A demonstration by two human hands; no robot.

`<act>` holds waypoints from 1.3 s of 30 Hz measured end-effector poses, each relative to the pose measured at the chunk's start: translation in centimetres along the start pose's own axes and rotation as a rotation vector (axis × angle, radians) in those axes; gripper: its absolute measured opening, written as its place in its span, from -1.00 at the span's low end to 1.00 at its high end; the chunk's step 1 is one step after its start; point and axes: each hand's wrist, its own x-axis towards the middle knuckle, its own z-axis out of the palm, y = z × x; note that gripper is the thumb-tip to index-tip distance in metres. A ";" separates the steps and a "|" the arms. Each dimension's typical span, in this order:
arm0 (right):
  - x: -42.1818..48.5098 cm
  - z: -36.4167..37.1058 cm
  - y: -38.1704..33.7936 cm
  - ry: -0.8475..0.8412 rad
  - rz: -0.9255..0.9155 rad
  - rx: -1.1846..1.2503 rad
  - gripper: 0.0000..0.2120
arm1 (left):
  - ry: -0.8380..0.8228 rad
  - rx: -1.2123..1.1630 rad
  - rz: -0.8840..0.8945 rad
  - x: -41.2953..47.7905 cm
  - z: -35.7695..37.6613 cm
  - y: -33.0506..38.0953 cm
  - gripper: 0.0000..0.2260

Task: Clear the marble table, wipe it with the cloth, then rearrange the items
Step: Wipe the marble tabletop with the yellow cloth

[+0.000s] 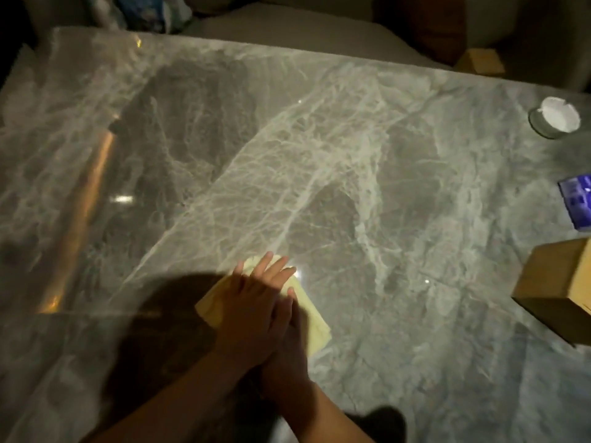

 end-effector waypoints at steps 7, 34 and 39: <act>0.8 -6.3 3.1 0.173 0.122 0.000 -0.76 | -0.114 -0.009 0.046 3.4 3.4 4.3 -0.61; -5.0 -21.6 24.5 -0.004 0.182 -0.379 -0.50 | -0.420 0.469 0.475 13.3 11.5 11.7 -0.42; -4.9 -21.6 24.0 -0.051 0.278 -0.512 -0.46 | -0.371 0.390 0.481 13.0 11.2 11.5 -0.44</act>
